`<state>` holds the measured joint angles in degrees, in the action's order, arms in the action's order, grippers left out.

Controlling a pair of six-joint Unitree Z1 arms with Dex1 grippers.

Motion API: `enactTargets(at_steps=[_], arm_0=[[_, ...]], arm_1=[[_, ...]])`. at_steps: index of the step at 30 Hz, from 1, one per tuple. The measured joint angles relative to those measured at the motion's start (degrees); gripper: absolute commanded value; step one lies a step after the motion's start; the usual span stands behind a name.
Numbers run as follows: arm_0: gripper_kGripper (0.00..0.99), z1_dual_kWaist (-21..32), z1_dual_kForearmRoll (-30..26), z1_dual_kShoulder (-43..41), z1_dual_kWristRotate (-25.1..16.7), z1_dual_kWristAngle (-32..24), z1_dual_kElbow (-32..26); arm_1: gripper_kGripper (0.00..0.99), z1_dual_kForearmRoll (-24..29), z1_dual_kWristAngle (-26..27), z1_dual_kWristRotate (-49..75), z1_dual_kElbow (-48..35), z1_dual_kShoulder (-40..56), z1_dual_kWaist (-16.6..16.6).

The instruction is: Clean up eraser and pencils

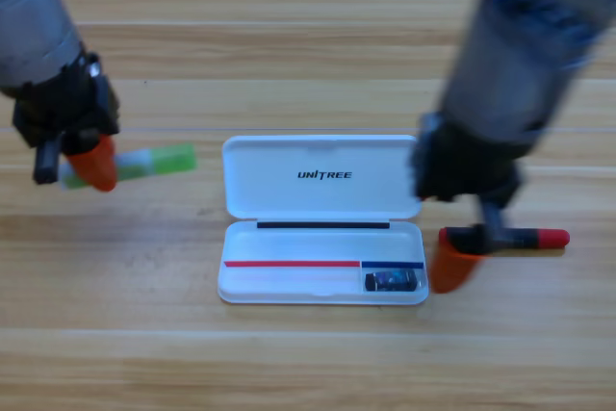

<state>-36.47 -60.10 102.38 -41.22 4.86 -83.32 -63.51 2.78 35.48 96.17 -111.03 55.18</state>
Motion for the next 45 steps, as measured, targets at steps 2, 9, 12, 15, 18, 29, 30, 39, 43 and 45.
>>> enactTargets(at_steps=[2,9,12,15,18,29,30,39,43,45], arm_0=[[0.000,-1.41,-1.08,0.01,0.76,-0.09,-2.30],[0.000,-6.83,-2.98,3.05,1.67,-2.77,-8.46],[0.000,-9.29,-2.99,6.29,2.09,-2.88,-9.05],[0.000,-11.34,-3.00,10.06,2.30,-3.01,-9.96],[0.000,-12.75,-3.00,13.05,2.30,-3.37,-10.61],[0.000,-13.85,-3.00,18.68,2.40,-3.49,-14.44],[0.000,-13.88,-3.00,18.99,2.40,-3.49,-14.47],[0.000,-13.93,-2.22,21.47,2.40,-3.49,-15.36],[0.000,-13.93,-1.95,22.07,2.40,-3.50,-15.36],[0.000,-13.93,-1.79,22.18,2.40,-3.50,-15.37]], arm_1=[[0.943,-0.12,-0.01,1.81,-3.82,3.74,-0.31],[0.942,2.25,-2.10,10.35,-12.40,5.80,-6.05],[0.942,6.45,-3.19,11.84,-12.83,2.77,-9.13],[0.940,10.36,-3.67,13.56,-12.85,-1.38,-11.31],[0.939,12.93,-4.00,14.21,-12.30,-5.27,-12.89],[0.808,13.35,-5.43,16.09,-8.27,-12.19,-15.48],[0.781,13.35,-5.51,16.17,-8.27,-12.23,-15.52],[0.000,13.35,-5.62,17.16,-8.27,-13.16,-15.69],[0.000,13.35,-5.39,17.90,-8.33,-13.19,-15.71],[0.000,13.35,-5.39,17.98,-8.33,-13.20,-15.71]])
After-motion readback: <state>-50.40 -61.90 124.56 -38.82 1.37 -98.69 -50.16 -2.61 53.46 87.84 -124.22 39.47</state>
